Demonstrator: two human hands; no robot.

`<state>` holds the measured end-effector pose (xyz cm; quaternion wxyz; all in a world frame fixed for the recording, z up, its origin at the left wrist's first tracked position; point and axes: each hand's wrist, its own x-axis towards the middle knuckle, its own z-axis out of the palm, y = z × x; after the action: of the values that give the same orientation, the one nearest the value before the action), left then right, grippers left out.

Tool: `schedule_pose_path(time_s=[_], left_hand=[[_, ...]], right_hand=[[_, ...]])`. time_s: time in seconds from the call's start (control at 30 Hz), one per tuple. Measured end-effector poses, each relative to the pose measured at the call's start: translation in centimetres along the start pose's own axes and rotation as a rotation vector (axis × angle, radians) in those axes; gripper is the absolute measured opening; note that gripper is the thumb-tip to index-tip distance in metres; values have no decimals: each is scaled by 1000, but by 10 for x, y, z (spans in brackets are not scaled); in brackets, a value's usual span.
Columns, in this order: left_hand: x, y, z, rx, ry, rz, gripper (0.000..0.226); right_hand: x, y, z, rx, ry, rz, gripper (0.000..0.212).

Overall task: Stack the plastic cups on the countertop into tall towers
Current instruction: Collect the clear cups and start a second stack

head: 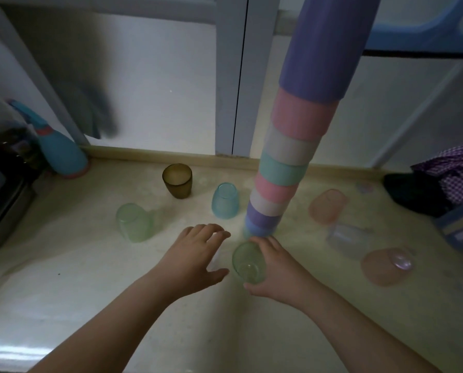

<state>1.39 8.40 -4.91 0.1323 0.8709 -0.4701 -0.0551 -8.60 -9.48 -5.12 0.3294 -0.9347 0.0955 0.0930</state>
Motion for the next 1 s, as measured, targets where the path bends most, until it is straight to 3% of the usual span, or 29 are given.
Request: schedule_pose_path(time_s=[0.17,0.27,0.5,0.63,0.7,0.8,0.9,1.0], left_hand=[[9,23,-1,-14,57,103,62],[15,40,4,-96,33,166,57],[41,74,17,-221,73,307,21],[54,90,15,-498,104,148,14],[59,99,14,-628,123,18,7],[68,112,23,-774,76,-127,31],[76,125,33,-869,-11,-198,27],[81,133,41,-861,-11,-315,10]], right_hand=[[-8,10,-12,75,44,65,99],[-18,19,-21,173,91,134,93],[-45,43,-48,390,166,210,84],[-60,64,-64,524,174,271,90],[-64,77,-67,601,205,281,76],[-67,90,-71,690,272,262,50],[-67,95,-78,681,327,258,48],[-63,100,-84,504,375,284,53]])
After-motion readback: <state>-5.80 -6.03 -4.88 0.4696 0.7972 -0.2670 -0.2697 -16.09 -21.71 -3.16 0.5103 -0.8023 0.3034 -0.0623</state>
